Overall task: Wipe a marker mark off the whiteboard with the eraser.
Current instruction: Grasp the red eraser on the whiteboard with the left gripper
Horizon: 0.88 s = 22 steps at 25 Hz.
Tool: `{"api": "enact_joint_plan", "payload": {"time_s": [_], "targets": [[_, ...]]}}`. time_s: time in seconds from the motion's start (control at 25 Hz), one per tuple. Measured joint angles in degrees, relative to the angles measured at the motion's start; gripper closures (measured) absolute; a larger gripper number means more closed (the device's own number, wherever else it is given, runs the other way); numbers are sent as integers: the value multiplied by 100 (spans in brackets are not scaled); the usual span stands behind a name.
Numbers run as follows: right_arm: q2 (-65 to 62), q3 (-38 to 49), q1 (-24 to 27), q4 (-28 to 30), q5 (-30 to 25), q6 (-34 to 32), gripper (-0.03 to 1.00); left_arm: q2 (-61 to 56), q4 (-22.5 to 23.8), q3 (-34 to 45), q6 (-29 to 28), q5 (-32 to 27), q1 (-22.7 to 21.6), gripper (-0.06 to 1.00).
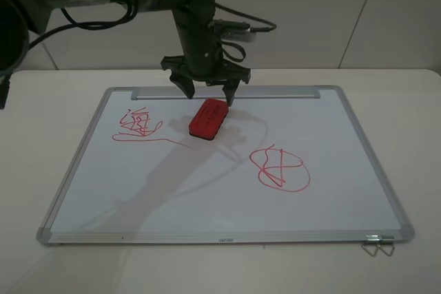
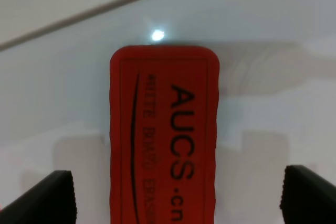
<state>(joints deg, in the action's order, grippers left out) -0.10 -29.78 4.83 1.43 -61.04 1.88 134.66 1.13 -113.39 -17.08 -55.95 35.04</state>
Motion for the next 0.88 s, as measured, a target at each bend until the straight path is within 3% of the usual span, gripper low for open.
{"api": "enact_joint_plan", "payload": {"time_s": [0.28,0.88], "targets": [[0,0,0,0,0,0,26,190,316,0,-141,93,0,17],[0,0,0,0,0,0,26,471,248,0,-103,331,0,17]]}}
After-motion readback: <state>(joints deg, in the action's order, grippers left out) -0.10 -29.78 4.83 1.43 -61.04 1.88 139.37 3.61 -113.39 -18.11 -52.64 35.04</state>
